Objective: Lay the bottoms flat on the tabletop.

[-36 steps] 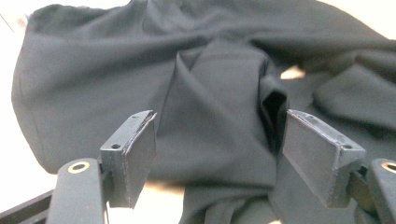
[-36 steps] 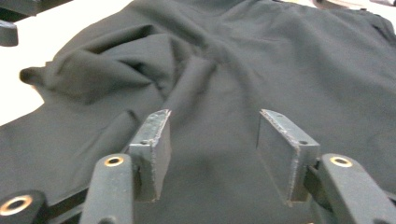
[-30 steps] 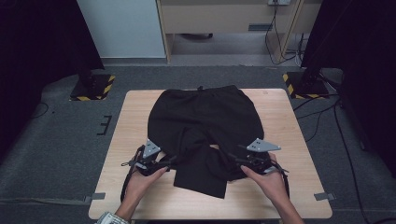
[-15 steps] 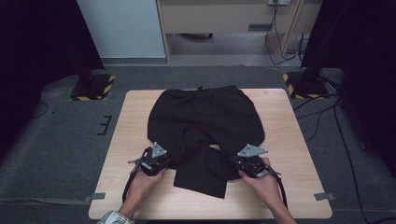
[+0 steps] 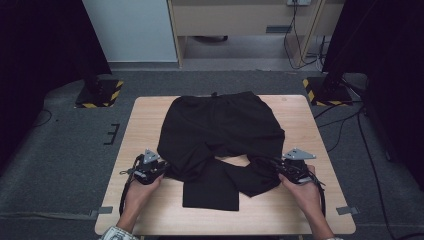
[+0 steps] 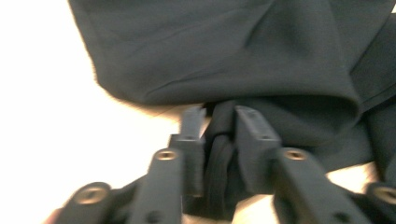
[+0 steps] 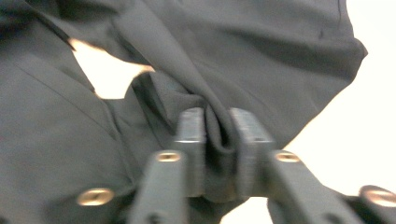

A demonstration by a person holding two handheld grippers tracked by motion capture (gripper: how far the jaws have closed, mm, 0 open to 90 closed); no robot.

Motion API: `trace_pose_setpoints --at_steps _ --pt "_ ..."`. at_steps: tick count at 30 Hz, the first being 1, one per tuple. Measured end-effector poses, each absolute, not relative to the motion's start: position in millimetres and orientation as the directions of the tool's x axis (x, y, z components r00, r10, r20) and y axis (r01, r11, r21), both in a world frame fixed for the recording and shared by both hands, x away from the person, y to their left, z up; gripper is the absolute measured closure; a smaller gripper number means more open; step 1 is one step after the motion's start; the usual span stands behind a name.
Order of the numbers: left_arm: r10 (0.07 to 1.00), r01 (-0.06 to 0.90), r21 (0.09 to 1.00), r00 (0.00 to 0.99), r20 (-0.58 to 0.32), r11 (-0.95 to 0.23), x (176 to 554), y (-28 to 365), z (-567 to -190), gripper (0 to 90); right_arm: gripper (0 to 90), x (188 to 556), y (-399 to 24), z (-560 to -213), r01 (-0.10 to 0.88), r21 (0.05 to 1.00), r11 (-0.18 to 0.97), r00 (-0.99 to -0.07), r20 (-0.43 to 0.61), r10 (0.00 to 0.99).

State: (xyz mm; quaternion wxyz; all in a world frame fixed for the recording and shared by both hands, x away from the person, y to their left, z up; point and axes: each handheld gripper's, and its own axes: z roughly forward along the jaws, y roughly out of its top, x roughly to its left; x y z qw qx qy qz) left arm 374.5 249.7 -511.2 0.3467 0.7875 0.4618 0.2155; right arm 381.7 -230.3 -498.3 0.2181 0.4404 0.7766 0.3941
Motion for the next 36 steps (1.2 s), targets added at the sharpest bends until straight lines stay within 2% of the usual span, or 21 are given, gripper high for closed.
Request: trace_pose_setpoints --at_steps 2,5,9,11,15,21,24,25,26,27,29,31,36 --pt "0.882 0.553 0.766 0.47 0.037 -0.327 365 247 -507 54.7 54.3 378 -223 -490 0.49 0.825 0.283 -0.527 0.022 0.849" --pt "0.88 0.539 0.781 0.473 0.028 -0.314 350 238 -499 50.5 44.1 373 -210 -482 0.46 0.846 0.27 -0.556 0.037 0.831" --pt "0.838 0.486 0.799 0.545 0.039 -0.353 330 215 -492 51.7 38.4 367 -190 -476 0.421 0.862 0.283 -0.6 0.031 0.8" --pt "0.818 0.463 0.812 0.574 0.032 -0.356 327 203 -491 50.6 38.7 366 -179 -474 0.412 0.864 0.289 -0.622 0.035 0.782" --pt "0.783 0.448 0.808 0.622 0.024 -0.382 332 182 -496 48.9 46.8 363 -159 -477 0.401 0.856 0.325 -0.678 0.039 0.734" --pt "0.765 0.456 0.803 0.645 0.0 -0.384 349 160 -507 37.3 50.6 360 -146 -484 0.414 0.842 0.346 -0.692 0.044 0.72" --pt "0.76 0.449 0.788 0.649 0.037 -0.422 358 149 -515 32.3 50.6 358 -145 -487 0.413 0.839 0.354 -0.698 0.041 0.715" --pt "0.76 0.449 0.788 0.649 0.037 -0.422 358 149 -515 33.1 50.7 357 -145 -488 0.411 0.837 0.361 -0.702 0.038 0.711" --pt "0.758 0.452 0.779 0.65 0.047 -0.436 365 142 -521 39.7 51.3 357 -145 -488 0.406 0.837 0.365 -0.704 0.032 0.709" --pt "0.759 0.453 0.766 0.647 0.07 -0.457 368 140 -522 49.2 51.9 356 -144 -488 0.405 0.837 0.367 -0.705 0.031 0.709" --pt "0.752 0.464 0.756 0.657 0.056 -0.461 370 144 -521 68.2 52.9 356 -143 -488 0.403 0.837 0.369 -0.707 0.029 0.706" --pt "0.734 0.483 0.734 0.678 0.03 -0.476 366 151 -519 78.9 54.1 357 -141 -489 0.402 0.835 0.375 -0.71 0.026 0.703" --pt "0.684 0.474 0.706 0.729 0.021 -0.527 343 181 -509 86.0 55.1 357 -129 -493 0.388 0.822 0.417 -0.733 0.001 0.68"
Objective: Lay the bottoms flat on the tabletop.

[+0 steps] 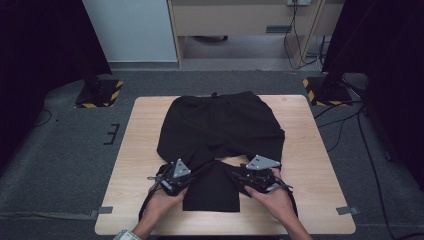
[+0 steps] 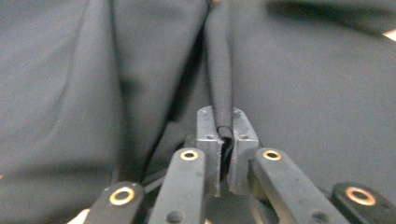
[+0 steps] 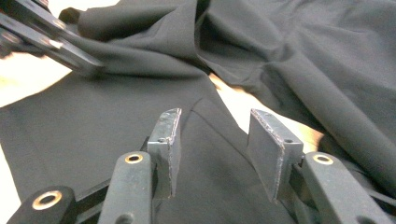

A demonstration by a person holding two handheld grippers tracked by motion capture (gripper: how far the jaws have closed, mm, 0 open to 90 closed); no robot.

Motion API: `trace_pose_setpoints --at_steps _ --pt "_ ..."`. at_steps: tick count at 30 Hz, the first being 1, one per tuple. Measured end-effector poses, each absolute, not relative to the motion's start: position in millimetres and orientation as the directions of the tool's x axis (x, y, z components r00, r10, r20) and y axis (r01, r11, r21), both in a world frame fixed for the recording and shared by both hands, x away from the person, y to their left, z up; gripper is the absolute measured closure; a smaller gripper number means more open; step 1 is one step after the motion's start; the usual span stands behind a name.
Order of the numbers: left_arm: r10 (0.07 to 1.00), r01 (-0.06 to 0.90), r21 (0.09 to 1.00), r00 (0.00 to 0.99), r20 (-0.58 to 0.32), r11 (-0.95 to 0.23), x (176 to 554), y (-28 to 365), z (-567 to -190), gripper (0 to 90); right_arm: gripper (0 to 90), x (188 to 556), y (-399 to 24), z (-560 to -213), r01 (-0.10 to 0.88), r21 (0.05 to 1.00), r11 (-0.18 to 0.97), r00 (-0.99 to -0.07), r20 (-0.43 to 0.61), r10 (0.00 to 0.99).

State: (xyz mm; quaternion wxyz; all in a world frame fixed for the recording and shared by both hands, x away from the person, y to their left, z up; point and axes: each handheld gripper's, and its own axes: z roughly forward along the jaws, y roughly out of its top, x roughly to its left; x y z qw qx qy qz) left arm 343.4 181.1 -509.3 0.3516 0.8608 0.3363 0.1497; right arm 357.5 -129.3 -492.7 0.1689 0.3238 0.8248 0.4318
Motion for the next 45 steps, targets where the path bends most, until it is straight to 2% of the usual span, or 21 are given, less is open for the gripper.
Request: trace_pose_setpoints --at_steps 7,12,16,20,23,24,26,28,30,35,37,38,40,44,45 --pt "0.668 0.485 0.677 0.745 0.012 -0.553 318 228 -503 87.0 55.8 354 -106 -498 0.373 0.799 0.471 -0.767 -0.019 0.641" --pt "0.673 0.502 0.664 0.739 0.003 -0.554 309 254 -504 86.1 55.6 361 -88 -501 0.385 0.793 0.472 -0.788 0.016 0.616" --pt "0.683 0.51 0.666 0.73 -0.001 -0.544 307 268 -502 86.7 49.5 366 -68 -504 0.414 0.78 0.47 -0.807 0.076 0.585" --pt "0.706 0.535 0.663 0.708 -0.014 -0.523 307 281 -504 86.6 43.4 375 -52 -505 0.419 0.777 0.47 -0.803 0.076 0.591" --pt "0.715 0.54 0.666 0.699 -0.015 -0.514 307 285 -504 86.6 43.6 383 -41 -507 0.424 0.784 0.454 -0.795 0.083 0.601" --pt "0.715 0.542 0.665 0.699 -0.017 -0.514 307 285 -504 86.6 45.3 386 -37 -508 0.43 0.779 0.455 -0.793 0.086 0.603" --pt "0.709 0.537 0.659 0.705 -0.007 -0.527 306 284 -504 86.6 58.8 390 -32 -511 0.437 0.779 0.449 -0.792 0.097 0.603" --pt "0.703 0.535 0.654 0.711 -0.005 -0.536 304 286 -503 86.6 78.5 389 -28 -514 0.436 0.776 0.455 -0.794 0.094 0.601" --pt "0.701 0.537 0.642 0.713 0.002 -0.547 301 289 -504 86.7 88.5 386 -28 -514 0.432 0.771 0.468 -0.805 0.095 0.586" --pt "0.696 0.535 0.636 0.718 0.005 -0.556 289 302 -504 86.5 90.0 370 -41 -511 0.441 0.744 0.501 -0.816 0.101 0.568" --pt "0.699 0.538 0.644 0.715 -0.007 -0.544 286 305 -505 83.2 90.0 361 -47 -512 0.443 0.735 0.512 -0.822 0.106 0.559" --pt "0.699 0.539 0.648 0.715 -0.014 -0.538 286 306 -505 77.8 90.0 356 -51 -514 0.451 0.729 0.515 -0.827 0.123 0.549" --pt "0.713 0.534 0.676 0.701 -0.018 -0.508 287 308 -503 58.7 88.2 350 -56 -518 0.458 0.716 0.527 -0.832 0.137 0.537" --pt "0.723 0.503 0.712 0.691 0.01 -0.491 301 306 -495 43.3 70.1 349 -63 -521 0.448 0.726 0.522 -0.828 0.116 0.549" --pt "0.726 0.5 0.714 0.687 0.018 -0.49 307 305 -492 42.2 66.9 350 -65 -520 0.451 0.729 0.515 -0.821 0.112 0.56"
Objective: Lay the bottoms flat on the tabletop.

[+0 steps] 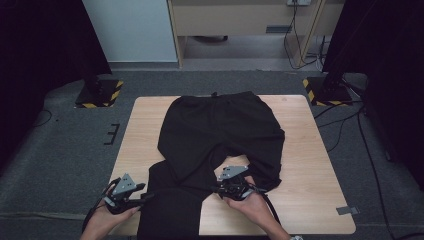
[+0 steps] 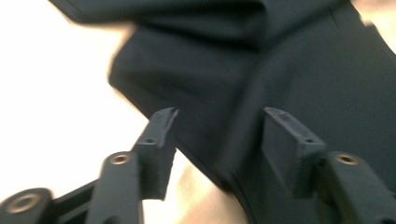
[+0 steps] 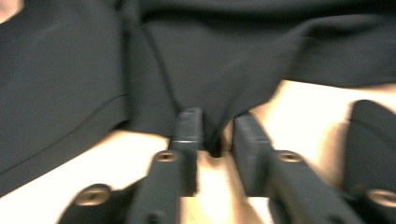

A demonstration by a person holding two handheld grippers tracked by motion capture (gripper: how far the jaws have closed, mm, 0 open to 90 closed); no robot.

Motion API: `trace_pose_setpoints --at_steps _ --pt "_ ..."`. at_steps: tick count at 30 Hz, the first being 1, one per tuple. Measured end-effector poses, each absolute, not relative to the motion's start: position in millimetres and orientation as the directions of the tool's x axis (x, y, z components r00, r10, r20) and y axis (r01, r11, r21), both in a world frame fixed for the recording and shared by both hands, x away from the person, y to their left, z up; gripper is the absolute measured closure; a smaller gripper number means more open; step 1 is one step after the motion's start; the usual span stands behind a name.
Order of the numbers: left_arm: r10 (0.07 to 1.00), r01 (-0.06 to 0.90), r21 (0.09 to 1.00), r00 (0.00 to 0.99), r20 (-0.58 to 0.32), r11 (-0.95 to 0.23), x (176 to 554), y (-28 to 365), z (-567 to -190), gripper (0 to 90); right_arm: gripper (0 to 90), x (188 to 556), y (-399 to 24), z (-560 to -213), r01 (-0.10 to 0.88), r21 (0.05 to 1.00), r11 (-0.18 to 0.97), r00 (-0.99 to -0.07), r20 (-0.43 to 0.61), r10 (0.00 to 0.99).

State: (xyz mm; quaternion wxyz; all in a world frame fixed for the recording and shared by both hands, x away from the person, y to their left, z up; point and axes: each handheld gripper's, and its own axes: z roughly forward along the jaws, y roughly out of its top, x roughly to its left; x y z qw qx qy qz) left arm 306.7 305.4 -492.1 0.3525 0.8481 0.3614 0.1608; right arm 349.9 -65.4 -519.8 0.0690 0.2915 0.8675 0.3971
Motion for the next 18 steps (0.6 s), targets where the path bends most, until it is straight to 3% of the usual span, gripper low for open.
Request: trace_pose_setpoints --at_steps 6,11,15,18 --pt "0.778 0.522 0.718 0.627 0.041 -0.46 355 300 -490 42.5 51.8 356 -70 -513 0.456 0.764 0.457 -0.795 0.119 0.595" --pt "0.78 0.552 0.682 0.625 0.044 -0.48 386 291 -506 51.5 45.8 362 -66 -516 0.477 0.771 0.422 -0.771 0.137 0.622" --pt "0.771 0.573 0.641 0.635 0.045 -0.51 388 285 -516 64.5 46.7 365 -62 -517 0.48 0.773 0.413 -0.769 0.145 0.622" --pt "0.77 0.579 0.639 0.638 0.033 -0.507 382 286 -517 75.4 54.2 369 -60 -518 0.479 0.771 0.42 -0.771 0.14 0.621"
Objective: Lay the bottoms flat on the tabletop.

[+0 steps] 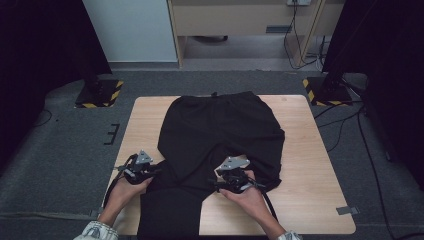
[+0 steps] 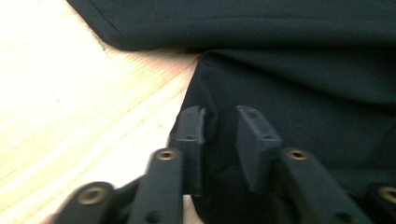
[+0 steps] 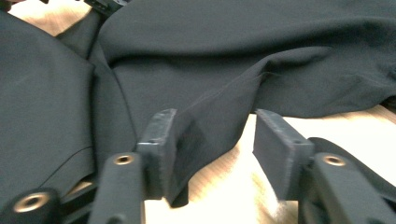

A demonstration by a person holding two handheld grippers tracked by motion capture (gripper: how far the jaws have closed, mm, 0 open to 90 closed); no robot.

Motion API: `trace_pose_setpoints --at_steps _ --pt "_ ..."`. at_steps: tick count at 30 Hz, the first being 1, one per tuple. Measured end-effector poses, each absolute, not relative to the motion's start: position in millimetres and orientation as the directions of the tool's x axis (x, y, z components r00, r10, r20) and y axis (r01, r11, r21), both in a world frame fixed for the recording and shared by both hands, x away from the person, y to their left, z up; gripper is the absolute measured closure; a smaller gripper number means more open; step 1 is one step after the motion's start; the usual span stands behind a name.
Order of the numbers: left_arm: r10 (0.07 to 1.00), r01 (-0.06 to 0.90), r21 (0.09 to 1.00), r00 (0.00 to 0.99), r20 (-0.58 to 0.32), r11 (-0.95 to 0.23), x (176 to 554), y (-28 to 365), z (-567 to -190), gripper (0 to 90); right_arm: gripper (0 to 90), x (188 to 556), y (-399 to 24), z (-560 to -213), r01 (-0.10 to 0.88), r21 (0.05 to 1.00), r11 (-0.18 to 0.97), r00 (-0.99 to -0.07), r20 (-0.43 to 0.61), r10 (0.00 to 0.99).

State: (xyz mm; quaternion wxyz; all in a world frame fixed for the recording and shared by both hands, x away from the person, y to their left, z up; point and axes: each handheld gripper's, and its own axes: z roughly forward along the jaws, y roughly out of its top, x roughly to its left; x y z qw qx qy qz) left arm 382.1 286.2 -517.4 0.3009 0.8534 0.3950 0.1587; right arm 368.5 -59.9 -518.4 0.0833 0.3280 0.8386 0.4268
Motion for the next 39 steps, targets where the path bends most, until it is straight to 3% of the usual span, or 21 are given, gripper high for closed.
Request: trace_pose_setpoints --at_steps 2,6,15,19,23,30,39 --pt "0.762 0.58 0.626 0.647 0.034 -0.521 376 288 -516 83.1 60.3 370 -59 -519 0.481 0.772 0.416 -0.77 0.145 0.622" --pt "0.74 0.58 0.605 0.673 0.023 -0.546 351 295 -513 88.3 68.5 368 -56 -519 0.47 0.774 0.425 -0.779 0.136 0.613" --pt "0.664 0.537 0.557 0.747 0.034 -0.633 303 296 -503 88.0 86.0 367 -52 -522 0.46 0.764 0.453 -0.789 0.116 0.603" --pt "0.626 0.495 0.569 0.778 0.046 -0.657 293 288 -497 83.4 88.8 366 -56 -522 0.46 0.75 0.476 -0.789 0.099 0.606" --pt "0.671 0.492 0.613 0.736 0.087 -0.618 301 290 -492 70.9 88.4 365 -67 -522 0.477 0.732 0.486 -0.778 0.094 0.622" --pt "0.768 0.52 0.696 0.636 0.072 -0.496 340 294 -486 58.8 67.9 367 -71 -509 0.467 0.76 0.452 -0.764 0.09 0.639" --pt "0.781 0.508 0.72 0.62 0.076 -0.473 381 267 -495 43.2 64.3 370 -63 -504 0.449 0.763 0.465 -0.771 0.068 0.633"
